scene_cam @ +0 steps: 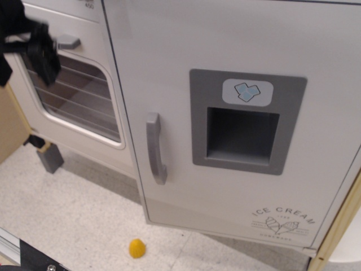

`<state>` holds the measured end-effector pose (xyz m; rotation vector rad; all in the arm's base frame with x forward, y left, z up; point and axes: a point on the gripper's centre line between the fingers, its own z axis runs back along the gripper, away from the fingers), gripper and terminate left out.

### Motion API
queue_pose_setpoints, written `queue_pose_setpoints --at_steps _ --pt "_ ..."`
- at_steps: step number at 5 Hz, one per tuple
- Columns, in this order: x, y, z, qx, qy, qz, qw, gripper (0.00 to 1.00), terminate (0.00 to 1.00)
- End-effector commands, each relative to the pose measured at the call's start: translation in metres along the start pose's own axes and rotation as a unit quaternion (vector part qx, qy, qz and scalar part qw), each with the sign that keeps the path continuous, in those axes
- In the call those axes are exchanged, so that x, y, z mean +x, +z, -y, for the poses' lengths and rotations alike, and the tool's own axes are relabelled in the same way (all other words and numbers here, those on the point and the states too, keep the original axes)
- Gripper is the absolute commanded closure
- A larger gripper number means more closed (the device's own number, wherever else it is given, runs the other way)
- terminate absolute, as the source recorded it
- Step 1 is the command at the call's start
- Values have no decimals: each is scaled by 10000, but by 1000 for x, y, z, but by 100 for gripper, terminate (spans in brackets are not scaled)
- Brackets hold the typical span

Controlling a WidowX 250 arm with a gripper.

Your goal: Open fridge

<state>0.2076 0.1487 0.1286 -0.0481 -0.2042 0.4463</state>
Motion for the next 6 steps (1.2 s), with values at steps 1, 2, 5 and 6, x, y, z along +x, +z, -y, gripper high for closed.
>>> queue_pose_setpoints --at_steps 1,2,5,6 --pt "46 28 14 -37 601 436 9972 0 0" --pt "60 37 31 -236 661 569 9959 0 0" --pt "23 32 86 -96 -682 286 9972 0 0" --pt "0 35 89 -63 -1116 144 9936 0 0"
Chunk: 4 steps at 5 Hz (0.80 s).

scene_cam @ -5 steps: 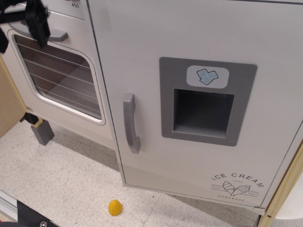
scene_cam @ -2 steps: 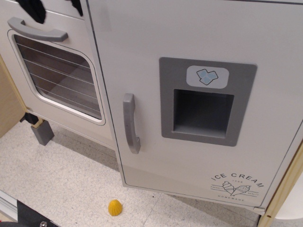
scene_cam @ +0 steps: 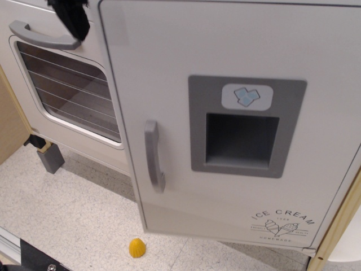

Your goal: Open fridge

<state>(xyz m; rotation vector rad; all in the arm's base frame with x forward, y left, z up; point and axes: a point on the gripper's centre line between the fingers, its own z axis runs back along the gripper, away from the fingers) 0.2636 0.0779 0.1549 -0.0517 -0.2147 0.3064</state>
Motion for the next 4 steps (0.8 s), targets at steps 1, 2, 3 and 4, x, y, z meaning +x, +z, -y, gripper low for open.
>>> queue_pose_setpoints --at_steps 1,2,3,4 --pt "-61 26 11 70 -1096 -40 9939 0 0" --pt "-93 32 17 -107 -1681 -221 9855 0 0" --pt "-114 38 24 -260 -2146 -406 9755 0 0" --pt "-127 41 30 -415 -2599 -642 9626 0 0"
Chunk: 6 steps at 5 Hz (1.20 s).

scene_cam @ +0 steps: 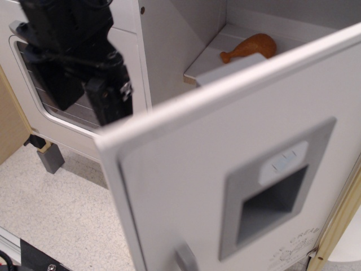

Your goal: Open fridge

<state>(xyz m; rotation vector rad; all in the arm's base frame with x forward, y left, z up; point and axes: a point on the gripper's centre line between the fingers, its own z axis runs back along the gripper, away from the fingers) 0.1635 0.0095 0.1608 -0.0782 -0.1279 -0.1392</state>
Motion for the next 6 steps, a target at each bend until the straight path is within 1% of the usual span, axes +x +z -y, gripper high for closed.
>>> queue_pose_setpoints --at_steps 1,2,4,5,6 --pt "-14 17 -1 -139 -331 -55 9993 0 0" --pt "-1 24 -12 -187 -23 10 9998 0 0" --pt "5 22 -13 -67 9 76 9999 0 0" --pt "5 22 -13 -67 9 76 9999 0 0" --pt "5 22 -13 -67 9 76 9999 0 100"
